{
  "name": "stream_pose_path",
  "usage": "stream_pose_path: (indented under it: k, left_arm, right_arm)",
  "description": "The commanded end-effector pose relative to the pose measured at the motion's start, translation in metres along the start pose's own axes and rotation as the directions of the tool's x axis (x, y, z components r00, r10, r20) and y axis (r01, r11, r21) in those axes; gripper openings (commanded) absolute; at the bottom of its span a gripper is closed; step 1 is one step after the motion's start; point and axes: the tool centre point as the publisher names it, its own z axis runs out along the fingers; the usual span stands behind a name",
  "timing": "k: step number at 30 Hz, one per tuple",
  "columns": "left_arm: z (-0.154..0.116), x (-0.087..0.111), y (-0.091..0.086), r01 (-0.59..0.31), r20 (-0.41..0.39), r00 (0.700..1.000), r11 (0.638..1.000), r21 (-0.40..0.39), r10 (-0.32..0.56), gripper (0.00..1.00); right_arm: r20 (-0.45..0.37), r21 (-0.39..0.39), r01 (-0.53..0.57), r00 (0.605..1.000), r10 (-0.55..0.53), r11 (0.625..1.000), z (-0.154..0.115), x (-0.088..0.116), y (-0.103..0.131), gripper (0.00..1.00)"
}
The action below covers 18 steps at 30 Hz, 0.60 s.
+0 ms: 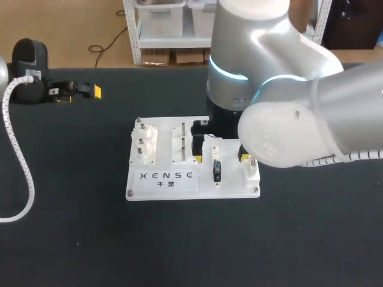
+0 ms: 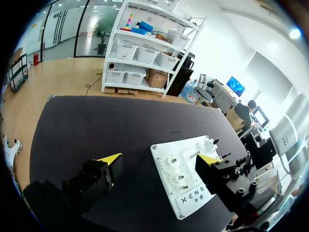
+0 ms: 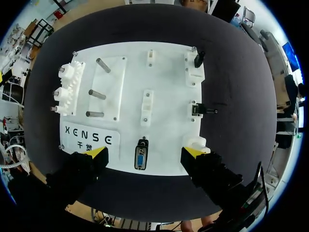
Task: Insert the USB connector, Ethernet cable, and multi-pin plug into their matching sockets one by one.
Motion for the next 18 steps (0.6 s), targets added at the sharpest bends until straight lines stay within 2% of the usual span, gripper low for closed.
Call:
stream_pose_path:
  k: [1,9,18]
  left_arm:
    - [0.000,0.000,0.000,0.000,0.000,1.000,1.000,0.000,0.000,1.00]
    - [0.000,0.000,0.000,0.000,0.000,1.000,1.000,0.000,0.000,1.00]
    - [0.000,0.000,0.000,0.000,0.000,1.000,1.000,0.000,0.000,1.00]
  right_arm:
    - [0.004,-0.002,-0.001,1.000,0.001,1.000,0.000,0.001,-0.001,1.00]
    - [0.058,0.023,0.016,0.998,-0.017,1.000,-0.003,0.008,0.005,1.00]
    - [0.084,0.059,-0.069,0.994,0.064,0.996,0.011,0.015,0.000,1.00]
